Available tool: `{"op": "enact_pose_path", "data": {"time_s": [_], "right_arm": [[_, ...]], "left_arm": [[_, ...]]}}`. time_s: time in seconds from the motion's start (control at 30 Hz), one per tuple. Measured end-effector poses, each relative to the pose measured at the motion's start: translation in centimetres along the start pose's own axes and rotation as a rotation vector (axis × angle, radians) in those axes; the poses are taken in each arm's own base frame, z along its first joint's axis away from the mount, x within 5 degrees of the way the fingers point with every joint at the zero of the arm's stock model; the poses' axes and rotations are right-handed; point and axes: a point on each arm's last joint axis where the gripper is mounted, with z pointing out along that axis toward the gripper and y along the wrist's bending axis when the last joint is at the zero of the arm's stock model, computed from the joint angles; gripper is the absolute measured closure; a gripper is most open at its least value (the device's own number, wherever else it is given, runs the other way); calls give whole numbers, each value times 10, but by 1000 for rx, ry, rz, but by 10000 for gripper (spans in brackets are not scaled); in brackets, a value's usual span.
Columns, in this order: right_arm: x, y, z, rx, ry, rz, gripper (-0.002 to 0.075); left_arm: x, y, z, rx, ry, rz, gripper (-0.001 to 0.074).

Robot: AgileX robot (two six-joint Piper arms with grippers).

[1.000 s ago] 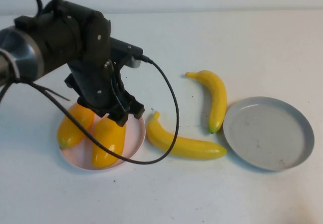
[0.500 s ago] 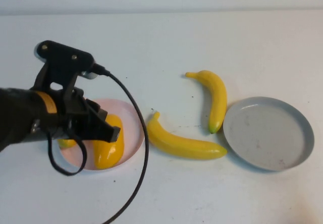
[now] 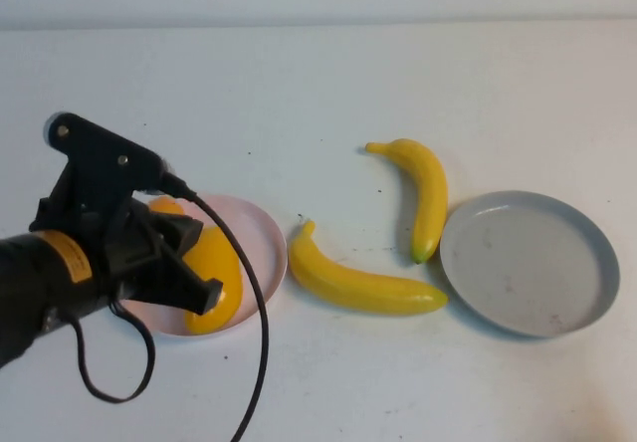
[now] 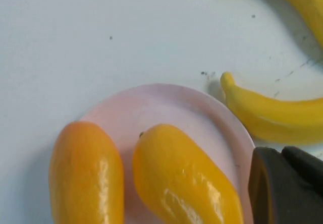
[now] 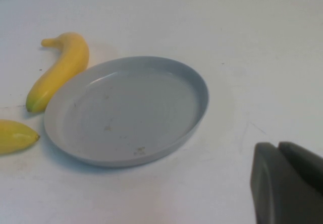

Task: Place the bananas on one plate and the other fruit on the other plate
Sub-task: Put another type of fruit in the right plate

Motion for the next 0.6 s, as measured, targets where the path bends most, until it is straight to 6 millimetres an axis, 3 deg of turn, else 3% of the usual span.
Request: {"op": "enact_pose_path", "data": {"time_s": [0.17,0.47,0.6], "right_arm": [[0,0,0,0,0,0,743],[0,0,0,0,0,0,743],[0,0,0,0,0,0,743]], "left_arm": [[22,-3,-6,-5,-170,-4,735],[97,14,-66,-181,-473,-205,735],[131,18,-82,-305,-548,-248,735]]}}
